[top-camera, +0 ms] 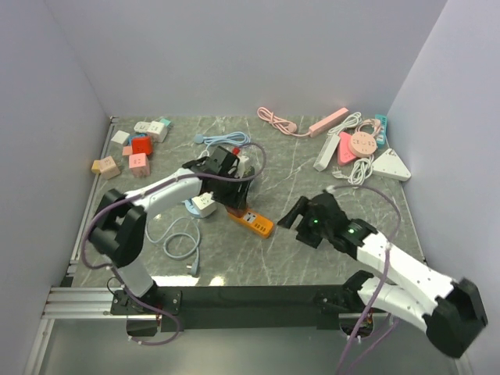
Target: Pull the plug off the socket
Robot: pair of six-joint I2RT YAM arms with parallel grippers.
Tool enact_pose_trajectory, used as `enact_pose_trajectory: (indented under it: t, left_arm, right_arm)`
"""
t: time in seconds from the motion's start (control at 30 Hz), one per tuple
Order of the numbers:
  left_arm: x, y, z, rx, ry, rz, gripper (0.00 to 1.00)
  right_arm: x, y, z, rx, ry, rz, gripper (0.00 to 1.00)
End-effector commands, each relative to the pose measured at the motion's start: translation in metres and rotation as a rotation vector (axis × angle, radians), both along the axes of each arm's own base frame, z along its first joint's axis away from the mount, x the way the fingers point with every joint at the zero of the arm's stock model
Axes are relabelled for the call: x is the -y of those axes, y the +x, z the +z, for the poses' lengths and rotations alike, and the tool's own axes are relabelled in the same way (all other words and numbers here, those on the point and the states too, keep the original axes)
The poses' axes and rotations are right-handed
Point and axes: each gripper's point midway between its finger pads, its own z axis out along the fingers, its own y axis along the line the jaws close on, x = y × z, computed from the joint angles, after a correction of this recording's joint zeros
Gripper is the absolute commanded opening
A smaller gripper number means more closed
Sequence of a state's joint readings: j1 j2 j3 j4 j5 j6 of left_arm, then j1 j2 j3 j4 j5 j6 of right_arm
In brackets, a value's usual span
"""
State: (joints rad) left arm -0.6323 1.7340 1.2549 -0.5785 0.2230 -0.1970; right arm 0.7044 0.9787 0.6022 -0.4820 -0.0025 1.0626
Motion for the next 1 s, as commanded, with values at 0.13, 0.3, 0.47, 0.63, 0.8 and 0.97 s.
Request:
enact_pose_trajectory:
  t: [0.13, 0.3, 0.47, 0.63, 0.8, 0.97]
  left_arm:
    - [0.011, 0.022, 0.084, 0.082, -0.296, 0.457, 0.0]
    - [0.028, 0.031, 0.072, 0.0, -0.277, 0.533, 0.0]
    - [0.054, 0.031, 0.062, -0.128, -0.327, 0.514, 0.0]
    - [0.068, 0.041, 0.078, -0.233, -0.55, 0.541, 0.0]
    - [0.075, 0.037, 0.095, -0.401, -0.776, 0.579, 0.0]
    - [0.081, 0.032, 0.094, -0.491, -0.853, 0.588, 0.0]
  right_arm:
    - [-0.005, 0.042, 0.079, 0.13, 0.346, -0.202, 0.88]
    - [-0.003, 0.063, 0.084, 0.118, 0.095, -0.12, 0.89]
    - [0.001, 0.086, 0.082, 0.245, -0.009, -0.108, 0.89]
    - [-0.01, 0.093, 0.068, 0.249, -0.005, -0.099, 0.9]
    - [-0.011, 0.103, 0.064, 0.28, 0.001, -0.162, 0.91]
    - [-0.007, 0.119, 0.069, 0.374, -0.017, -0.196, 0.92]
